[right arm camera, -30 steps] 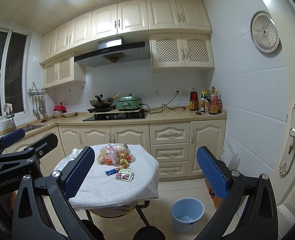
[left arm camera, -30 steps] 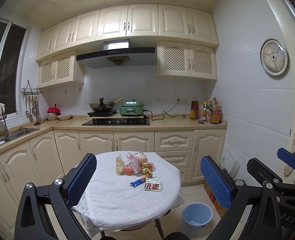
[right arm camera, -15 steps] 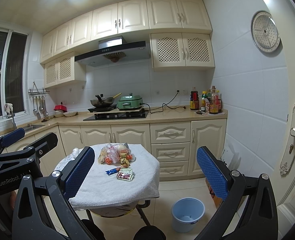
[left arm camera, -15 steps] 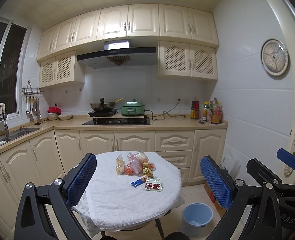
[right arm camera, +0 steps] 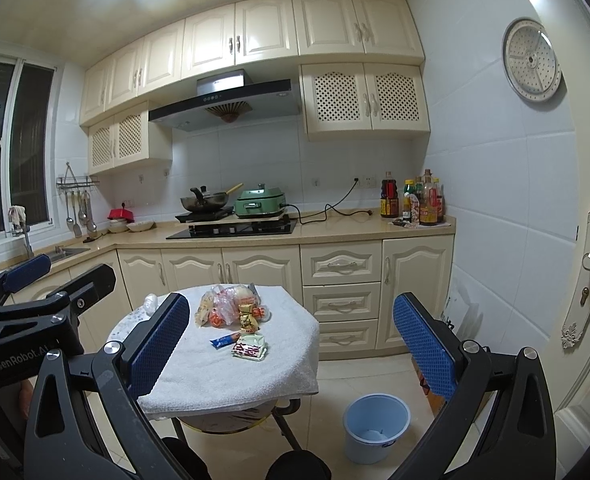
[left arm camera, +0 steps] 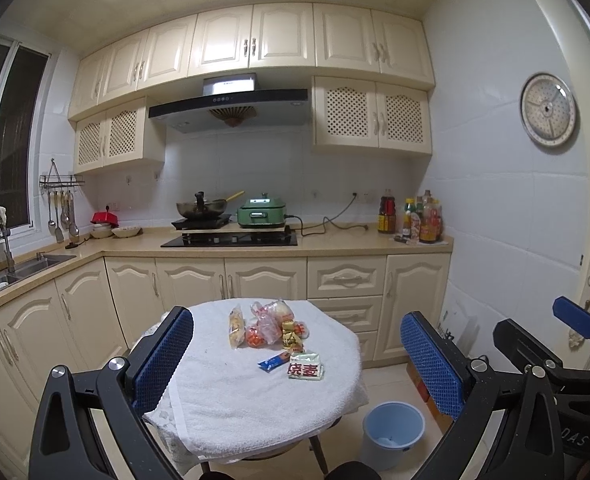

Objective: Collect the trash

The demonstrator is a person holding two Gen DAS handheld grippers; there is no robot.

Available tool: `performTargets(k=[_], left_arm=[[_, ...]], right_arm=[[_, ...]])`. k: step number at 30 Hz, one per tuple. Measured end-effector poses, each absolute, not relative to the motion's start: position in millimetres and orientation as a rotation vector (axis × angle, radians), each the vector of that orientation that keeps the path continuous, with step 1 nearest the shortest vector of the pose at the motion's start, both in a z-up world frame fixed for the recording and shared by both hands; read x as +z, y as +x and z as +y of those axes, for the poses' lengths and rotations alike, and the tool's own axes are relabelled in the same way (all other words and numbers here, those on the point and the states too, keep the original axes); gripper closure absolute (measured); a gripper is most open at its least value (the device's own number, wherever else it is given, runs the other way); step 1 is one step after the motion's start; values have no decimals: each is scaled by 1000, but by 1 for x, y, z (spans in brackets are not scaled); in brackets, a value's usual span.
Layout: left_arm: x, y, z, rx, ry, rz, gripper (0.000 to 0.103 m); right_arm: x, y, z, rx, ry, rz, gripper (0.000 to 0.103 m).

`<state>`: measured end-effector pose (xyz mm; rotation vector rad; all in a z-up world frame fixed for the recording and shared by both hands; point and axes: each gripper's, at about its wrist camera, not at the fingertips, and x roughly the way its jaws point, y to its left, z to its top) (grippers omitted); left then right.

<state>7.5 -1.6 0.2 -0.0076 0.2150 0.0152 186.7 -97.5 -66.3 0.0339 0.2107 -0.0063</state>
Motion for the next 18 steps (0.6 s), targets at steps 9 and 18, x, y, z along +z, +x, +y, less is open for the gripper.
performTargets(k=[9, 18], left_arm=[[-29, 90, 24, 84, -58, 381, 1], [-68, 191, 57, 130, -157, 647, 1]], right_arm=[[-125, 253, -132, -67, 53, 350, 0], [-204, 334, -134, 14, 68, 555, 0]])
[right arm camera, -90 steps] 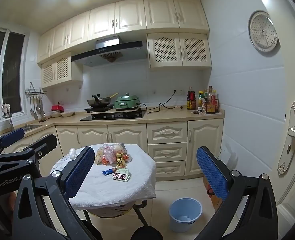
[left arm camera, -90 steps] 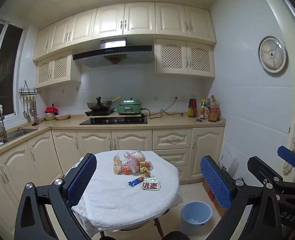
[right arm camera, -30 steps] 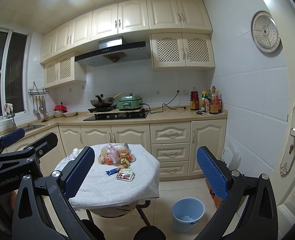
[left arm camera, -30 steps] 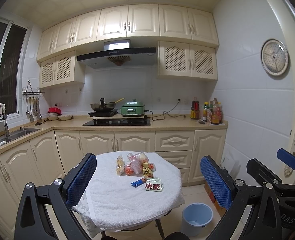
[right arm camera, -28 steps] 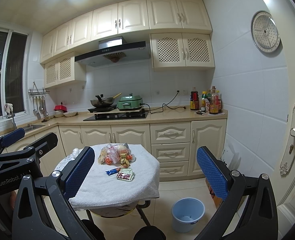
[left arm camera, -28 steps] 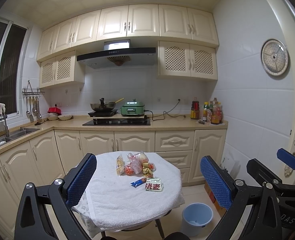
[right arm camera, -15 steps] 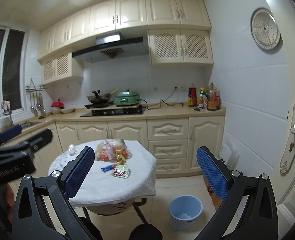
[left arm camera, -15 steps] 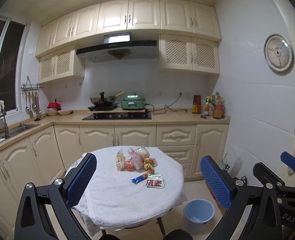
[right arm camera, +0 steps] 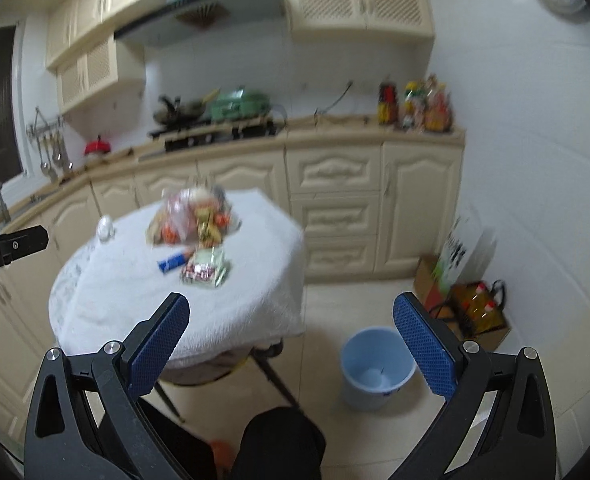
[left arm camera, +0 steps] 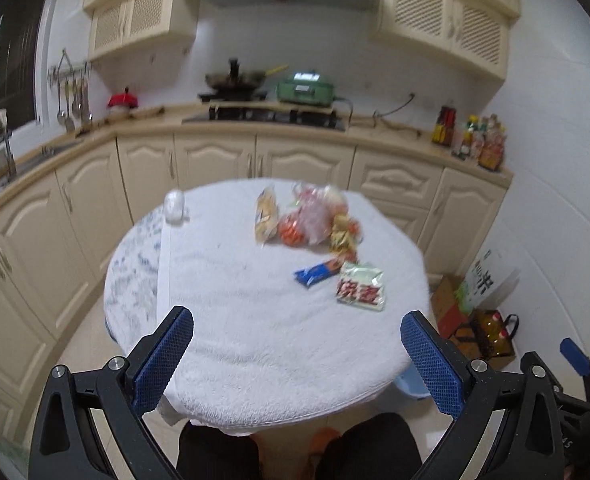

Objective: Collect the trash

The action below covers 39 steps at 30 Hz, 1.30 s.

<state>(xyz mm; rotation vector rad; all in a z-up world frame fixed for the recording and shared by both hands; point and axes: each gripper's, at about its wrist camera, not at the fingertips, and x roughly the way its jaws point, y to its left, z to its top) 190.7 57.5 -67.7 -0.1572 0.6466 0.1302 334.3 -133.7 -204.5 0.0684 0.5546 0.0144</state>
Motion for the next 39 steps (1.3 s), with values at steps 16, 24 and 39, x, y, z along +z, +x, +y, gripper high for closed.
performTargets(k=[16, 24, 39], left_arm=[[-105, 339, 87, 274, -93, 783, 1], [-137, 420, 88, 248, -69, 858, 1], [-209, 540, 41, 49, 66, 957, 3]], right_arm=[[-283, 519, -42, 164, 10, 846, 0], [-314, 583, -14, 211, -57, 949, 2], [-307, 586, -97, 315, 163, 864, 58]])
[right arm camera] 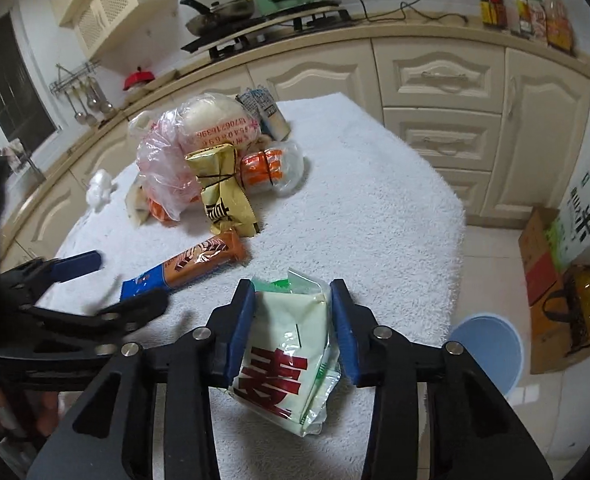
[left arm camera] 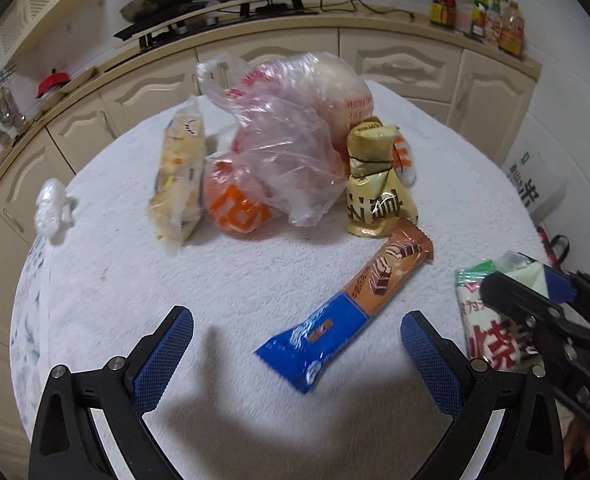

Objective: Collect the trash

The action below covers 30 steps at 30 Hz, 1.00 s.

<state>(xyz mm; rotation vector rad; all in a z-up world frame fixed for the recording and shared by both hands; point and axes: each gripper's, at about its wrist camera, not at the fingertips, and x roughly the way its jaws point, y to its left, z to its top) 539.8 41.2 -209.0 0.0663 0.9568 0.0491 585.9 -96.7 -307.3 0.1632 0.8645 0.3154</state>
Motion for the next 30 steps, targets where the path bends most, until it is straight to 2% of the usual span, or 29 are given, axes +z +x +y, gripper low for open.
performTargets(k=[1, 4, 7, 9, 13, 14, 15, 17, 24, 28, 30], left_arm=[[-215, 547, 41, 45, 75, 969, 5], [-224, 558, 45, 17, 58, 962, 8], [-229, 563, 46, -36, 40, 942, 32], [-231, 563, 45, -73, 48, 925, 58], [-238, 560, 47, -86, 71, 917, 72], [-241, 559, 50, -91, 60, 920, 77], [-243, 558, 53, -93, 51, 922, 87], [-242, 554, 58, -82, 38, 925, 87], [-248, 527, 82, -8, -14, 911, 87], [-244, 508, 83, 3, -16, 903, 87], [-244, 501, 81, -6, -22, 902, 87]], right_arm=[[-308, 585, -95, 315, 161, 859, 57], [-309, 578, -89, 328, 161, 837, 43], [-310, 575, -82, 311, 127, 825, 38], [-310, 574, -82, 304, 122, 820, 35], [-309, 569, -83, 278, 126, 821, 27], [-309, 567, -83, 271, 128, 823, 21], [-308, 564, -83, 262, 128, 822, 15], [-309, 560, -80, 250, 121, 830, 9], [-314, 556, -55, 187, -20, 842, 8], [-320, 549, -48, 162, -97, 808, 14], [-319, 545, -52, 163, -94, 797, 24]])
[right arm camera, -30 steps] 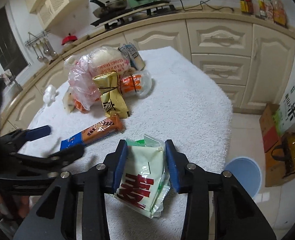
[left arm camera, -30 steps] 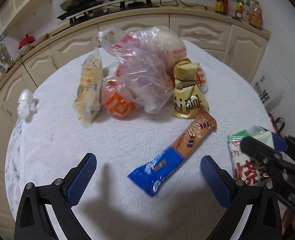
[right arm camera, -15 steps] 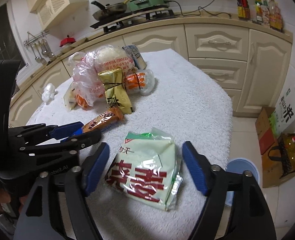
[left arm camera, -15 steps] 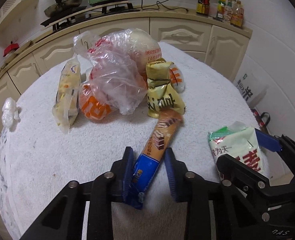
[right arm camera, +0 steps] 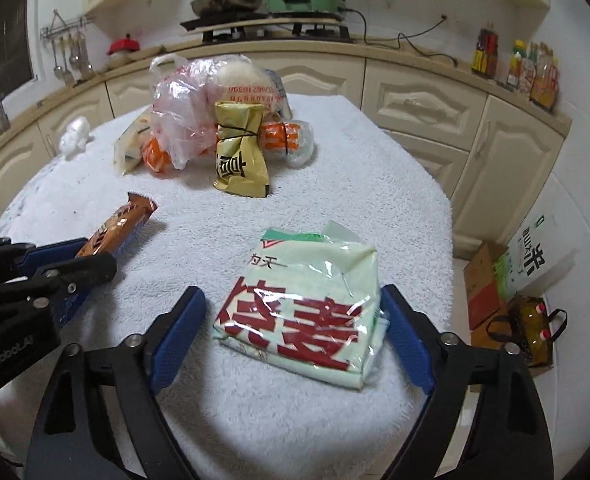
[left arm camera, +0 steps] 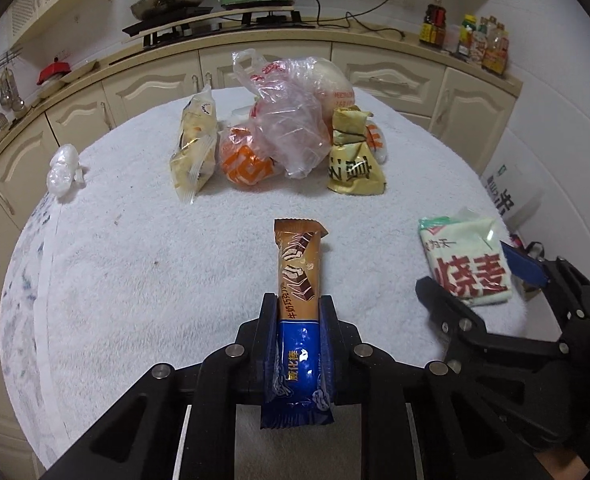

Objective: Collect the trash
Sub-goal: 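Close the left tool on the blue-and-brown wafer bar, then carry the wafer bar with the left tool while the right tool carries the package to the bin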

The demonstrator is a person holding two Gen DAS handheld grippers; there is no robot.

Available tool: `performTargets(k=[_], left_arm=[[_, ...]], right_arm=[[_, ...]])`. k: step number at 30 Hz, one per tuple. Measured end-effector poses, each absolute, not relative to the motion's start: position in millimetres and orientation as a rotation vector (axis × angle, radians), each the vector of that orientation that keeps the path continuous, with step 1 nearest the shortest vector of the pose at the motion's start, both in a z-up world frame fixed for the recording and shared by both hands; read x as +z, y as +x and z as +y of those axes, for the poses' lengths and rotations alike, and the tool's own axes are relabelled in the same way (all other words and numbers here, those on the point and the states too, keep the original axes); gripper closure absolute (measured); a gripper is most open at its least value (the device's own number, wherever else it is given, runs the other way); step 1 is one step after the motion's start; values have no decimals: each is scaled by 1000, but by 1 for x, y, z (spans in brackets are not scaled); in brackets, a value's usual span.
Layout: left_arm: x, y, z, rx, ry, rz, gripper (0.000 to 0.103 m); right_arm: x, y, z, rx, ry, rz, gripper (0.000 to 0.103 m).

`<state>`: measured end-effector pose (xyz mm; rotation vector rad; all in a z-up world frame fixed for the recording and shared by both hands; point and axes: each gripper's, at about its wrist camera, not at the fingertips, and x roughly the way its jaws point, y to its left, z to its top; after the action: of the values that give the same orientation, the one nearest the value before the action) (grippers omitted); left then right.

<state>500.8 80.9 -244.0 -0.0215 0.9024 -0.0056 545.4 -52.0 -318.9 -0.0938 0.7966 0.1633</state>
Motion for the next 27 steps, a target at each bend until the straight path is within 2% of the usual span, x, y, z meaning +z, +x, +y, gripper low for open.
performTargets(k=[17, 23, 27], left_arm=[[-198, 470, 39, -64, -9, 866, 87], [-182, 482, -8, -135, 49, 850, 87], [-172, 502, -67, -229, 120, 848, 87]], right_arm=[[-303, 523, -97, 272, 177, 724, 25], [-290, 513, -144, 252, 287, 659, 25], [-288, 507, -191, 173, 337, 632, 25]])
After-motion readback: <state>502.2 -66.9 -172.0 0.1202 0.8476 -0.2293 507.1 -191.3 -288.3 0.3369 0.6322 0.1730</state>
